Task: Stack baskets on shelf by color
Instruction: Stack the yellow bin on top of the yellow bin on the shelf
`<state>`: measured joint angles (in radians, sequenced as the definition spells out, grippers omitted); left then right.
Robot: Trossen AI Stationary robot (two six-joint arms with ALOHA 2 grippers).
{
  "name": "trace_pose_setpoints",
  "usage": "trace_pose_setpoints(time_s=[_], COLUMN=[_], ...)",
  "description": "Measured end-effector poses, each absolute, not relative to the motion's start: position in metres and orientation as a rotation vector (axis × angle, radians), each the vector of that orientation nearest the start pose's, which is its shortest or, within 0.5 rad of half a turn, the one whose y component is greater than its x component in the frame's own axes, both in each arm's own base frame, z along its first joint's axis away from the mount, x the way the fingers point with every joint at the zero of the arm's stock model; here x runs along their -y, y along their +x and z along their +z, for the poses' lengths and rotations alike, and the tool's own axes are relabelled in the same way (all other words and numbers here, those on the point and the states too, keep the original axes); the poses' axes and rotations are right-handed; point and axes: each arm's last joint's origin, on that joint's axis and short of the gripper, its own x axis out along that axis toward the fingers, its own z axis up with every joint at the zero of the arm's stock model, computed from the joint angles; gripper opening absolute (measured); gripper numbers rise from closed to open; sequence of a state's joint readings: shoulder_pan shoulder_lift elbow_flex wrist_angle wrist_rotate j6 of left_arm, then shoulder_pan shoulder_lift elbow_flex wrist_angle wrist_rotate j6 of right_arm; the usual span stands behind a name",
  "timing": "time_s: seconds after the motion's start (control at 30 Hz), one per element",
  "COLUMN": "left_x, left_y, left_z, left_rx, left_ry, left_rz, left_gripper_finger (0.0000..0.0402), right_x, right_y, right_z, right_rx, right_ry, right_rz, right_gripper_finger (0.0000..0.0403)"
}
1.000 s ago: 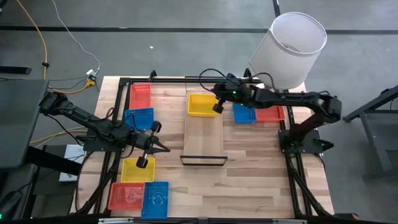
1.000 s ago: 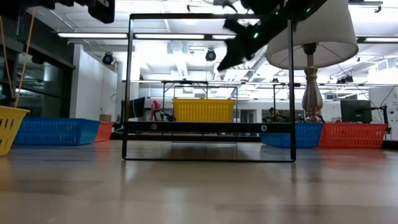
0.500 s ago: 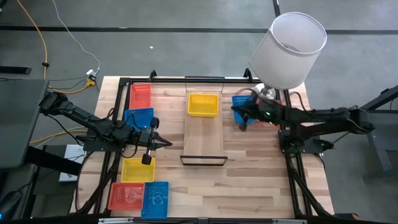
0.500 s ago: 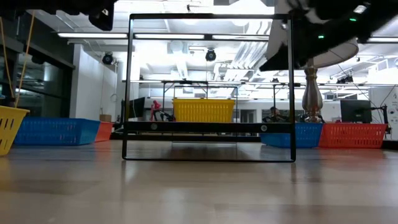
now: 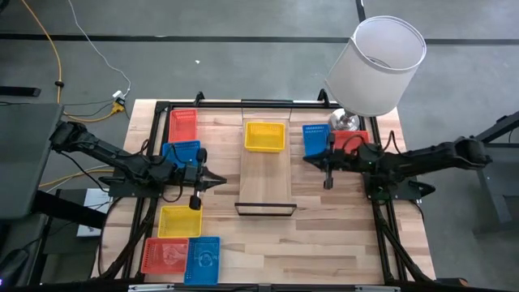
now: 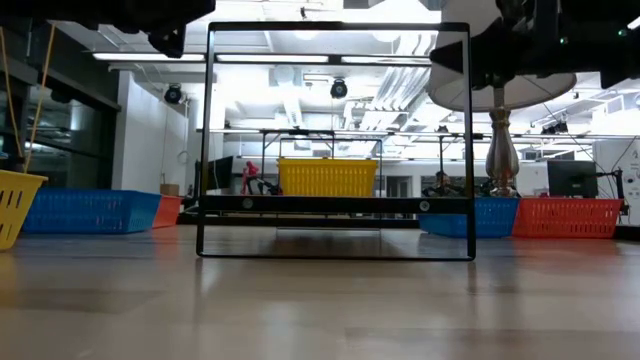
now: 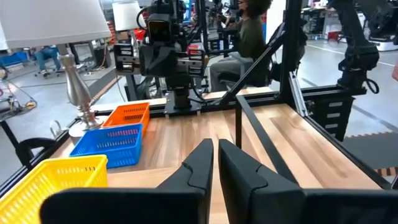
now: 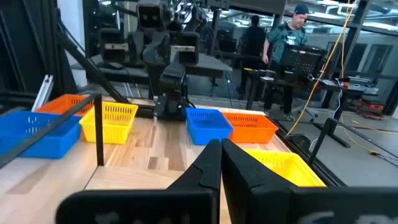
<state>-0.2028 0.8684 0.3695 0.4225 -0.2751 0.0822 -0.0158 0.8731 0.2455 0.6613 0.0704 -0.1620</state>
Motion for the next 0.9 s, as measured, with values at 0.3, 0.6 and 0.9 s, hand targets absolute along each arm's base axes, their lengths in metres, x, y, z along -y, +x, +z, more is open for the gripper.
trace_pose_setpoints(time_s=[0.3, 0.6, 0.9], left_x=[0.029, 0.034, 0.053], left_y=[0.194, 0.21, 0.203], left_z=[0.226, 0.25, 0.231], left_rx=[-0.147, -0.74, -1.29], left_ry=[0.075, -0.058, -0.328], left_rz=[0.178, 0.2, 0.174], left_gripper_finger=[0.0065, 0.0172, 0.0201], right_x=[0.005, 0.005, 0.004], right_y=[0.185, 0.185, 0.185], right_z=[0.208, 0.208, 0.208], right_rx=[-0.009, -0.008, -0.012], right_ry=[-0.155, -0.132, -0.13], right_rz=[-0.086, -0.086, -0.065], right_gripper_finger=[0.0, 0.0, 0.0])
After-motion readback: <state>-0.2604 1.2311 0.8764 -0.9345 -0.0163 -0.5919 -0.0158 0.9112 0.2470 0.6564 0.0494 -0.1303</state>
